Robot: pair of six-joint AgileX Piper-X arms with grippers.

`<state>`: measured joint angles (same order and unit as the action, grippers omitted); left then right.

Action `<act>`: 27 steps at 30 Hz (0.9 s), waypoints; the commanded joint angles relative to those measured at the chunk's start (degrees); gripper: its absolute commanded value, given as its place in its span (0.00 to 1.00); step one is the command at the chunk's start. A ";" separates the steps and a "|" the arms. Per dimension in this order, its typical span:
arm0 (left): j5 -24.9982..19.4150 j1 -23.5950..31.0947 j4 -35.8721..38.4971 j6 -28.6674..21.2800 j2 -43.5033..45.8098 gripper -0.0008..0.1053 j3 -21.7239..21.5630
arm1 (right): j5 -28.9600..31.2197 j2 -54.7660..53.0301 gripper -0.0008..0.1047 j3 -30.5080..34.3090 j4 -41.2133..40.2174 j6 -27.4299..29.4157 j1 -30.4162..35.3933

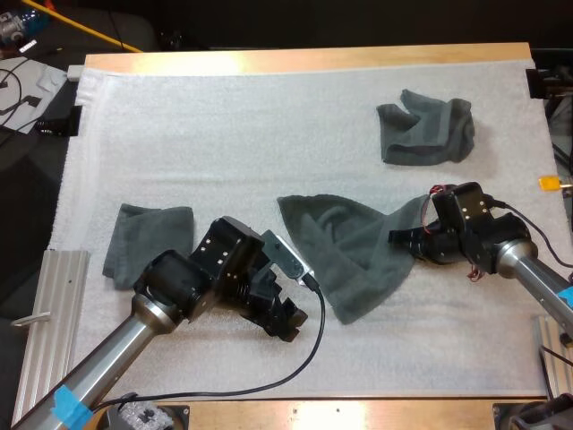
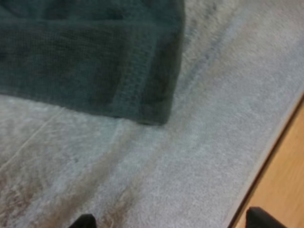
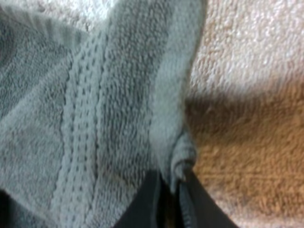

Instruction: Pick towel from pile, fold and stack

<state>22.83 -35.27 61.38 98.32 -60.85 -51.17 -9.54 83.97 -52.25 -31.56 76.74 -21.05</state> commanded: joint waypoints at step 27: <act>-8.01 -15.25 -23.30 0.77 -29.36 0.58 -0.33 | 0.99 -2.53 0.01 -0.22 -6.02 2.29 1.10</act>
<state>14.87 -50.57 40.13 98.43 -88.25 -51.21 -8.38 82.21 -52.25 -36.83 78.41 -20.25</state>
